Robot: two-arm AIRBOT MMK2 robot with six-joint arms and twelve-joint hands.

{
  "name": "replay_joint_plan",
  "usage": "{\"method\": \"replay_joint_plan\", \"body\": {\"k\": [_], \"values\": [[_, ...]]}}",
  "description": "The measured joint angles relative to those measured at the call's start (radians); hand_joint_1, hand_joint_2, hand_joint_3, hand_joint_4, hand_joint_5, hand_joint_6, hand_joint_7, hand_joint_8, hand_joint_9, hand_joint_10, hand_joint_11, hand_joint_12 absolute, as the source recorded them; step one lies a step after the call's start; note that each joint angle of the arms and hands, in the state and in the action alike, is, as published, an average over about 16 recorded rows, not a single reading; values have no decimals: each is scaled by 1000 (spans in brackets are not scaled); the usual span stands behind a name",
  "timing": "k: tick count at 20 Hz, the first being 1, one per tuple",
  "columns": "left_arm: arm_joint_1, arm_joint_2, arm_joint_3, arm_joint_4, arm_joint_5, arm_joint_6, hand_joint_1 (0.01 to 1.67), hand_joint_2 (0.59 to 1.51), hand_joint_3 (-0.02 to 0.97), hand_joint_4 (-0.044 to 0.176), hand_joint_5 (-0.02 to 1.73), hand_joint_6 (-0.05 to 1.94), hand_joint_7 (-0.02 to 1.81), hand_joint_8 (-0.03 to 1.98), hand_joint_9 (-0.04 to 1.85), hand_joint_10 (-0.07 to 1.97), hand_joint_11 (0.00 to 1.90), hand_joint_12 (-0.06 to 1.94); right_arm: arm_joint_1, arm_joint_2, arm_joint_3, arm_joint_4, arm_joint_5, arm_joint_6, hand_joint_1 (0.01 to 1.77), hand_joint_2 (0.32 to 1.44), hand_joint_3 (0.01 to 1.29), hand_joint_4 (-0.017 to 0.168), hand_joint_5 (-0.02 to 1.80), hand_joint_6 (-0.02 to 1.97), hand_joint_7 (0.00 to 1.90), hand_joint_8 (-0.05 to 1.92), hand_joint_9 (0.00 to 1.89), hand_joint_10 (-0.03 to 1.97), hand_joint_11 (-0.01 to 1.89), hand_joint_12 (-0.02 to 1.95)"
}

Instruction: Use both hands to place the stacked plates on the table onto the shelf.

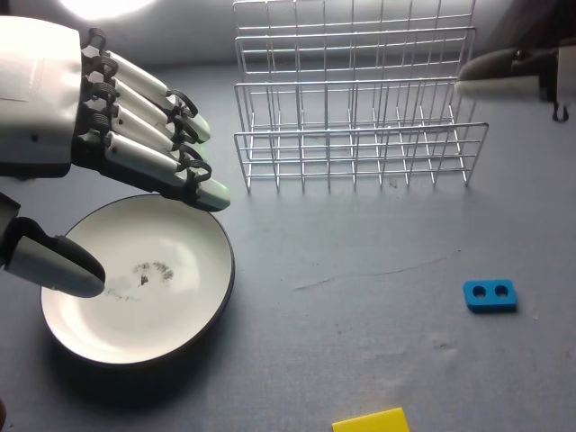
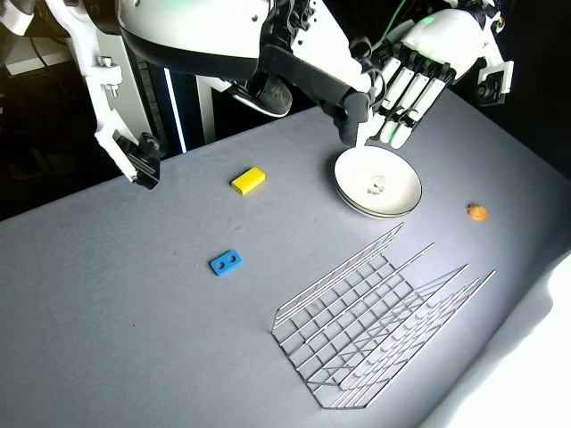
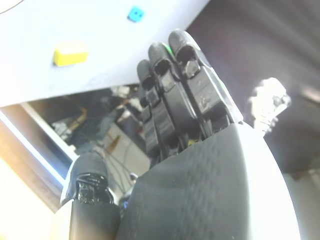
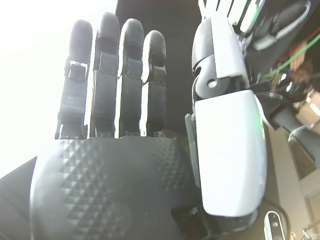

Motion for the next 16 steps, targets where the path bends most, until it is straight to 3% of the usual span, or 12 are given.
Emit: {"method": "replay_joint_plan", "body": {"k": [7, 12, 16], "values": [[24, -6, 11, 33, -26, 9, 34, 1087, 47, 1, 88, 20, 137, 1, 142, 13, 112, 19, -27, -22, 11, -27, -9, -5, 330, 1017, 31, -1, 179, 25, 177, 15, 176, 10, 73, 202], [59, -13, 37, 73, -51, 21, 24, 1067, 33, 0, 16, 21, 16, 1, 19, 13, 18, 7, -65, -44, 21, -97, -23, -11, 455, 979, 21, 2, 33, 26, 21, 12, 22, 7, 13, 8], [102, -18, 71, 112, -69, 37, 22, 1074, 32, 1, 20, 21, 19, 1, 19, 13, 17, 10, -77, -59, 30, -173, -34, -13, 719, 944, 17, 3, 20, 24, 10, 8, 13, 1, 18, -3]]}}
